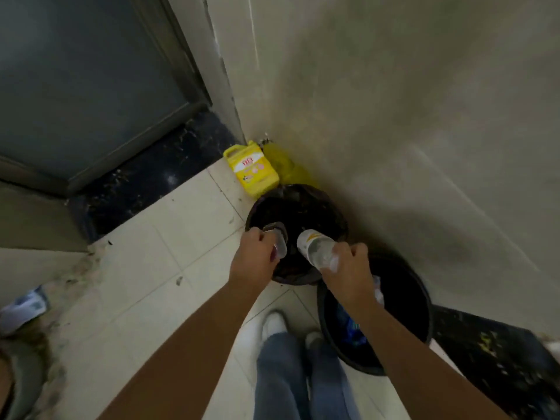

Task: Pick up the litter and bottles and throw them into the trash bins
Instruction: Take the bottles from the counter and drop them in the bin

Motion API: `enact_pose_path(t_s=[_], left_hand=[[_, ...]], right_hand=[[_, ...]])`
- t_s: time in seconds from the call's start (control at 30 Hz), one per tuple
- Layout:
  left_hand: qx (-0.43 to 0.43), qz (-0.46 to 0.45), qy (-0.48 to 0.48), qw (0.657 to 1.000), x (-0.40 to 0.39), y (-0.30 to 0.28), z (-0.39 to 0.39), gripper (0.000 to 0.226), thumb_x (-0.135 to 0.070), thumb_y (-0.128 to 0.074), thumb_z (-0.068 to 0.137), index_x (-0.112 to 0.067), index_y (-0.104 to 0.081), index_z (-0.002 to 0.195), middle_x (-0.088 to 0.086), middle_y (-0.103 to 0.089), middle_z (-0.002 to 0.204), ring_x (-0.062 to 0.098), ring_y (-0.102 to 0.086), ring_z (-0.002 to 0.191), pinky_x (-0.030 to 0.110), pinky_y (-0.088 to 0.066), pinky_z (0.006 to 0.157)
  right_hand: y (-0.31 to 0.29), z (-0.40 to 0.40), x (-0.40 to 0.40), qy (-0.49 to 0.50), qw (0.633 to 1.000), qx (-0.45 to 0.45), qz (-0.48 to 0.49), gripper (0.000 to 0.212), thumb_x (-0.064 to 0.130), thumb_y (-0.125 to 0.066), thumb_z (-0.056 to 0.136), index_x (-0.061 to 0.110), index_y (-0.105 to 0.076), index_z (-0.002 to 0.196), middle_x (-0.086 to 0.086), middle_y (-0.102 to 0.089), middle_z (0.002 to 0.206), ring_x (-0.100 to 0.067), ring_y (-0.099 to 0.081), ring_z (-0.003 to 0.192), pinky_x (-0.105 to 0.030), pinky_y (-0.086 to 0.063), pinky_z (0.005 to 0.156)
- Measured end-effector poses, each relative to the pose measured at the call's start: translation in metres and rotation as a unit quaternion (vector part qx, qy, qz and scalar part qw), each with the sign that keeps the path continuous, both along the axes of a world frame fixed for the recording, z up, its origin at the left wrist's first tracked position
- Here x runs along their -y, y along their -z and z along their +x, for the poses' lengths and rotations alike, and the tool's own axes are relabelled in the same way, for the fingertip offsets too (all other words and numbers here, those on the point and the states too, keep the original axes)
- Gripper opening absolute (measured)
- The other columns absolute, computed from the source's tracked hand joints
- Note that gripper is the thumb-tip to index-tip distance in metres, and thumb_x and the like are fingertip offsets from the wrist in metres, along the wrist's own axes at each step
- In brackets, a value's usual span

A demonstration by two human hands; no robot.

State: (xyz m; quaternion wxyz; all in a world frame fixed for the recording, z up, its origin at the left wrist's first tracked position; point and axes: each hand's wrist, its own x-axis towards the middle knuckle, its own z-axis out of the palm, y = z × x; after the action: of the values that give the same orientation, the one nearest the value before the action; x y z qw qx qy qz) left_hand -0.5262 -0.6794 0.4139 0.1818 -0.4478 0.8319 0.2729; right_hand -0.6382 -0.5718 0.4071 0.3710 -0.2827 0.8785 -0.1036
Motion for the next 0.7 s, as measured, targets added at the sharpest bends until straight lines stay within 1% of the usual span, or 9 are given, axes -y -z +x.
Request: enact_pose_path(t_s=[0.07, 0.13, 0.2, 0.33, 0.43, 0.5, 0.57, 0.63, 0.7], left_hand=[[0.016, 0.026, -0.008, 1.000, 0.009, 0.059, -0.002, 0.041, -0.019, -0.053, 0.097, -0.010, -0.044, 0.136, 0.013, -0.046, 0.131, 0.025, -0.044, 0.122, 0.027, -0.043, 0.098], [0.026, 0.044, -0.006, 0.999, 0.014, 0.112, -0.006, 0.042, -0.019, -0.054, 0.096, -0.010, -0.043, 0.136, 0.014, -0.044, 0.132, 0.025, -0.043, 0.123, 0.028, -0.043, 0.100], [0.033, 0.062, -0.010, 0.997, 0.017, 0.156, -0.009, 0.046, -0.018, -0.056, 0.095, -0.010, -0.040, 0.137, 0.015, -0.041, 0.134, 0.027, -0.041, 0.125, 0.030, -0.042, 0.103], [0.042, 0.095, -0.004, 0.995, 0.014, 0.205, -0.009, 0.057, -0.019, -0.059, 0.093, -0.012, -0.032, 0.142, 0.016, -0.033, 0.141, 0.030, -0.030, 0.133, 0.034, -0.038, 0.108], [0.042, 0.089, 0.012, 0.995, 0.014, 0.202, -0.005, 0.051, -0.022, -0.053, 0.096, -0.012, -0.034, 0.142, 0.014, -0.032, 0.146, 0.028, -0.024, 0.139, 0.034, -0.035, 0.112], [0.041, 0.067, 0.022, 0.997, 0.023, 0.184, -0.003, 0.049, -0.025, -0.046, 0.099, -0.011, -0.032, 0.144, 0.014, -0.028, 0.152, 0.029, -0.018, 0.144, 0.035, -0.026, 0.118], [0.047, 0.040, 0.047, 0.997, 0.040, 0.154, 0.002, 0.051, -0.027, -0.039, 0.102, -0.011, -0.025, 0.148, 0.014, -0.018, 0.157, 0.029, -0.009, 0.147, 0.035, -0.013, 0.122], [0.058, 0.000, 0.054, 0.997, 0.061, 0.114, 0.009, 0.052, -0.027, -0.035, 0.103, -0.009, -0.020, 0.149, 0.014, -0.012, 0.159, 0.029, -0.004, 0.148, 0.035, -0.008, 0.122], [0.075, -0.044, 0.036, 0.996, 0.082, 0.064, 0.022, 0.053, -0.029, -0.032, 0.104, -0.009, -0.016, 0.150, 0.014, -0.007, 0.160, 0.028, -0.001, 0.149, 0.035, -0.005, 0.122]], right_hand=[[0.055, 0.003, 0.018, 0.007, 1.000, 0.000, 0.029, 0.041, 0.016, -0.057, 0.088, 0.004, -0.040, 0.124, -0.013, -0.039, 0.117, -0.025, -0.044, 0.099, -0.030, -0.040, 0.089], [0.105, 0.005, 0.034, 0.019, 0.999, 0.016, 0.029, 0.046, 0.015, -0.062, 0.084, 0.001, -0.040, 0.123, -0.019, -0.037, 0.123, -0.031, -0.047, 0.107, -0.032, -0.043, 0.094], [0.147, 0.006, 0.044, 0.015, 0.999, 0.025, 0.027, 0.046, 0.011, -0.064, 0.082, -0.001, -0.042, 0.121, -0.024, -0.036, 0.124, -0.037, -0.046, 0.109, -0.036, -0.043, 0.097], [0.197, 0.003, 0.051, -0.035, 0.998, 0.011, 0.045, 0.046, 0.009, -0.064, 0.082, -0.003, -0.043, 0.121, -0.028, -0.036, 0.125, -0.042, -0.044, 0.111, -0.041, -0.042, 0.096], [0.193, 0.000, 0.053, -0.093, 0.994, -0.003, 0.052, 0.045, 0.015, -0.060, 0.086, 0.000, -0.043, 0.124, -0.025, -0.037, 0.130, -0.041, -0.040, 0.118, -0.043, -0.039, 0.098], [0.174, -0.002, 0.059, -0.130, 0.991, -0.004, 0.034, 0.042, 0.014, -0.058, 0.087, -0.002, -0.046, 0.123, -0.026, -0.041, 0.131, -0.042, -0.041, 0.120, -0.044, -0.038, 0.101], [0.148, -0.002, 0.069, -0.170, 0.985, -0.030, -0.012, 0.036, 0.011, -0.060, 0.084, -0.007, -0.054, 0.115, -0.031, -0.053, 0.121, -0.046, -0.050, 0.112, -0.048, -0.045, 0.097], [0.120, -0.001, 0.083, -0.203, 0.976, -0.059, -0.044, 0.035, 0.014, -0.061, 0.075, -0.010, -0.062, 0.101, -0.034, -0.065, 0.104, -0.051, -0.061, 0.098, -0.058, -0.050, 0.086], [0.075, 0.006, 0.104, -0.264, 0.961, -0.066, -0.047, 0.042, 0.024, -0.057, 0.074, -0.008, -0.064, 0.101, -0.033, -0.068, 0.103, -0.052, -0.062, 0.098, -0.064, -0.048, 0.083]])
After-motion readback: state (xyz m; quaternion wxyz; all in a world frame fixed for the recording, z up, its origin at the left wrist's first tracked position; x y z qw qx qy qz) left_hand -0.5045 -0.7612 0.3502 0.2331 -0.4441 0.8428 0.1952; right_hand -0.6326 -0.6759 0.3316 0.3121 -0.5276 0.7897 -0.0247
